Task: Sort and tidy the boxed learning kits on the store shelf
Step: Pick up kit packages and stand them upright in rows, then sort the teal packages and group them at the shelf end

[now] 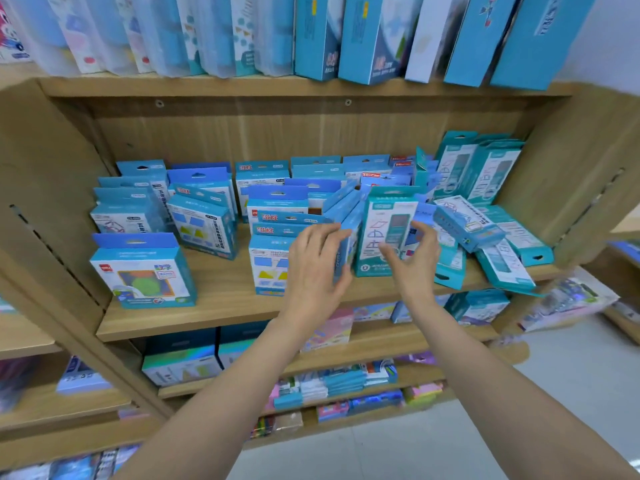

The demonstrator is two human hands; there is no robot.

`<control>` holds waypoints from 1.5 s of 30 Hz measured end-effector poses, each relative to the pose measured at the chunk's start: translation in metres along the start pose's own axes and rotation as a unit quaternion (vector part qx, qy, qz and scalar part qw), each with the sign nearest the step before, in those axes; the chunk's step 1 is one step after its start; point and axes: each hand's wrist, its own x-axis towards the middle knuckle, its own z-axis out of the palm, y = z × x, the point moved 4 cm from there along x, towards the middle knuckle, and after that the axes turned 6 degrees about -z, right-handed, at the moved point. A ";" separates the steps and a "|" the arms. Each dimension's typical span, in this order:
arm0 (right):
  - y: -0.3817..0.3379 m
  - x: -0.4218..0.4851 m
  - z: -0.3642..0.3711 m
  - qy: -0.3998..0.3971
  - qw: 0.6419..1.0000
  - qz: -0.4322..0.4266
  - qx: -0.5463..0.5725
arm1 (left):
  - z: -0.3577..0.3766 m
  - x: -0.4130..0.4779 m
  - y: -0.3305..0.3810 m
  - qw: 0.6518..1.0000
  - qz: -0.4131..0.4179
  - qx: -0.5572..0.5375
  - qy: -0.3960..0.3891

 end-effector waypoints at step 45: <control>0.211 0.105 -0.194 -0.260 0.944 0.198 0.054 | 0.224 0.013 0.152 0.790 -0.498 -0.357 -0.024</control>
